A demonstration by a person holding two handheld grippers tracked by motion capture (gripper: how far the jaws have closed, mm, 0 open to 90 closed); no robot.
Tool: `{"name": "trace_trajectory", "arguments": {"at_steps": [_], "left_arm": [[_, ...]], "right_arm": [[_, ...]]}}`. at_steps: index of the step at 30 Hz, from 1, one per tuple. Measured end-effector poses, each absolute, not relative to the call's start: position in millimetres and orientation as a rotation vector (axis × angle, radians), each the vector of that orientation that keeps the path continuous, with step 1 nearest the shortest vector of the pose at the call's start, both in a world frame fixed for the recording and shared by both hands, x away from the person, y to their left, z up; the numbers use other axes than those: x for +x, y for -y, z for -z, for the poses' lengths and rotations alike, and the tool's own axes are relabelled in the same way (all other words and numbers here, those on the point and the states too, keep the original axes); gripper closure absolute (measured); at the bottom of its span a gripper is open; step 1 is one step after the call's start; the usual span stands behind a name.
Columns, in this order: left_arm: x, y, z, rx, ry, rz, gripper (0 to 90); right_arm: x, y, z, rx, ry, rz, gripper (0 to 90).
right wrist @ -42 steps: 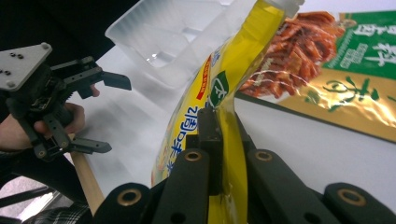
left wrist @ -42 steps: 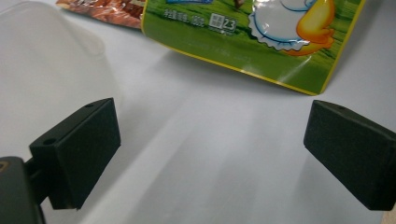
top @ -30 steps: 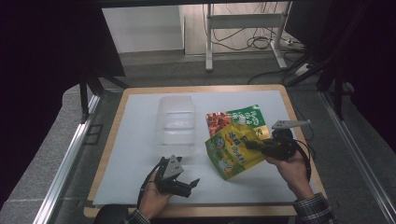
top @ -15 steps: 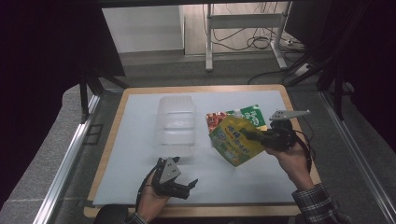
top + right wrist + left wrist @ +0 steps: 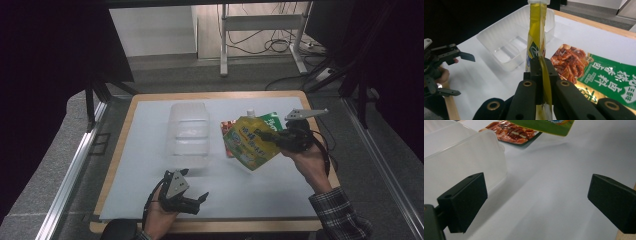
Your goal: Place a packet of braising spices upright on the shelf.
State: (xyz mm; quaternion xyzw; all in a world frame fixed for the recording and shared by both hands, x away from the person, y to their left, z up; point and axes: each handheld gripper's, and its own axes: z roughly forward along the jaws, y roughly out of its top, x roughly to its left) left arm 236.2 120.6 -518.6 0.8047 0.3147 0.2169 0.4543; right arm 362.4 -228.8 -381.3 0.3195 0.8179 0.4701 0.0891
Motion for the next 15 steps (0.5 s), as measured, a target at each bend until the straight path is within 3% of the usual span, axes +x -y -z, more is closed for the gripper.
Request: {"name": "trace_trajectory", "arguments": {"at_steps": [15], "left_arm": [[234, -121, 519, 1.987, -0.792, -0.523, 2.3]], "right_arm": [[386, 207, 377, 0.925, -2.441, -1.403, 89.0]]}}
